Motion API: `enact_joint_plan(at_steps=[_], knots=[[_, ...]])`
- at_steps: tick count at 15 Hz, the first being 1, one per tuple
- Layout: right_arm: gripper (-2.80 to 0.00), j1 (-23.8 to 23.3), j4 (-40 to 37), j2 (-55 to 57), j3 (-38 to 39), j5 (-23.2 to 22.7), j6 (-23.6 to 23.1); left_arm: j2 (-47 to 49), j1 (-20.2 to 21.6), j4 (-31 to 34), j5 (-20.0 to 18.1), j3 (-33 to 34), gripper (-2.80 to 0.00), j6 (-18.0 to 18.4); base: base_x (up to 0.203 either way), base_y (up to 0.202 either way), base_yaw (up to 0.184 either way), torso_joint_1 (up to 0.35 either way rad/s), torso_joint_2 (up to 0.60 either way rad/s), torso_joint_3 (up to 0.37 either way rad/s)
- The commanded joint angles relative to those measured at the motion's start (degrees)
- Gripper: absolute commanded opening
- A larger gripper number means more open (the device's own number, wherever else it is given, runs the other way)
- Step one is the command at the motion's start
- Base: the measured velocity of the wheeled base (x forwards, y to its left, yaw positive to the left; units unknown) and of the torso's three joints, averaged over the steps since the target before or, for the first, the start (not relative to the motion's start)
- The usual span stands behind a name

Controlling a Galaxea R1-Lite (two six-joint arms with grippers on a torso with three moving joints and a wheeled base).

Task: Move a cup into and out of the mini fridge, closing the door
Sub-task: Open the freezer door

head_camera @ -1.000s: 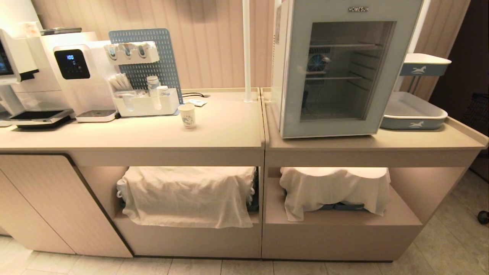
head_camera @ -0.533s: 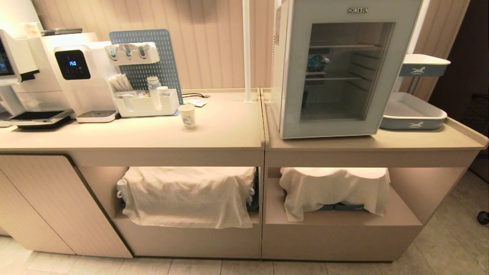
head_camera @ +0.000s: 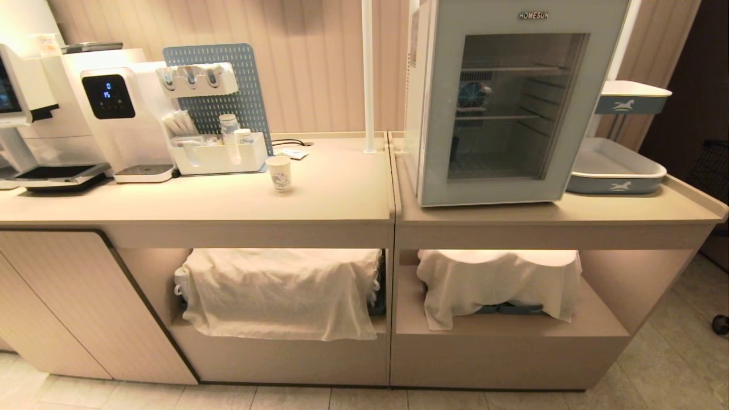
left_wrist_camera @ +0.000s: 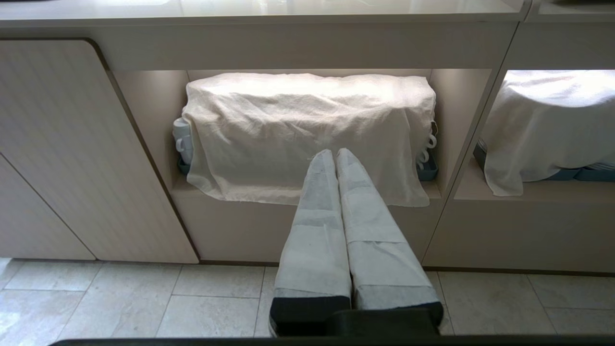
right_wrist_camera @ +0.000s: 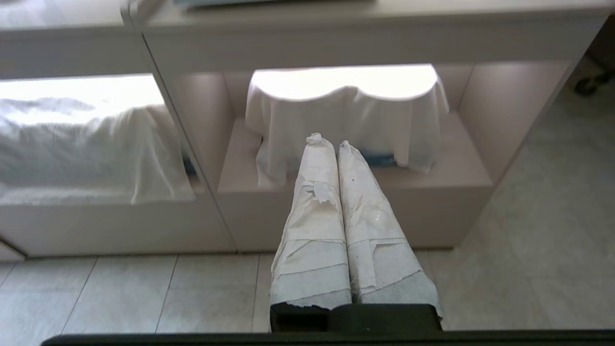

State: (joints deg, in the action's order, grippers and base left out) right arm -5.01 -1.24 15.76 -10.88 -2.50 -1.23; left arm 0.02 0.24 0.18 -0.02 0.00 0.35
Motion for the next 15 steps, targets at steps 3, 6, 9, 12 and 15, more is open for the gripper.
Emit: enact_joint_plan(at_steps=[3,6,9,12,15], knots=[[-2.80,0.28,-0.55,0.13,1.46,0.00,3.89,-0.02,0.02,-0.01,0.02,0.08,-2.80,0.00,0.000,0.000,0.000,0.000,0.00,0.000],[-2.80,0.35,-0.07,0.07,4.88,0.13,4.27,-0.02,0.02,-0.01,0.02,0.09,-2.80,0.00,0.000,0.000,0.000,0.000,0.00,0.000],[-2.80,0.39,5.72,0.07,10.21,0.15,2.90,-0.02,0.02,-0.01,0.02,0.06,-2.80,0.00,0.000,0.000,0.000,0.000,0.00,0.000],[-2.80,3.98,2.41,-5.20,9.86,1.04,1.96,-0.02,0.02,-0.01,0.02,0.06,-2.80,-0.04,0.000,0.000,0.000,0.000,0.00,0.000],[-2.80,4.74,3.09,-8.09,10.84,3.22,2.14,-0.02,0.02,-0.01,0.02,0.07,-2.80,-0.02,0.000,0.000,0.000,0.000,0.00,0.000]])
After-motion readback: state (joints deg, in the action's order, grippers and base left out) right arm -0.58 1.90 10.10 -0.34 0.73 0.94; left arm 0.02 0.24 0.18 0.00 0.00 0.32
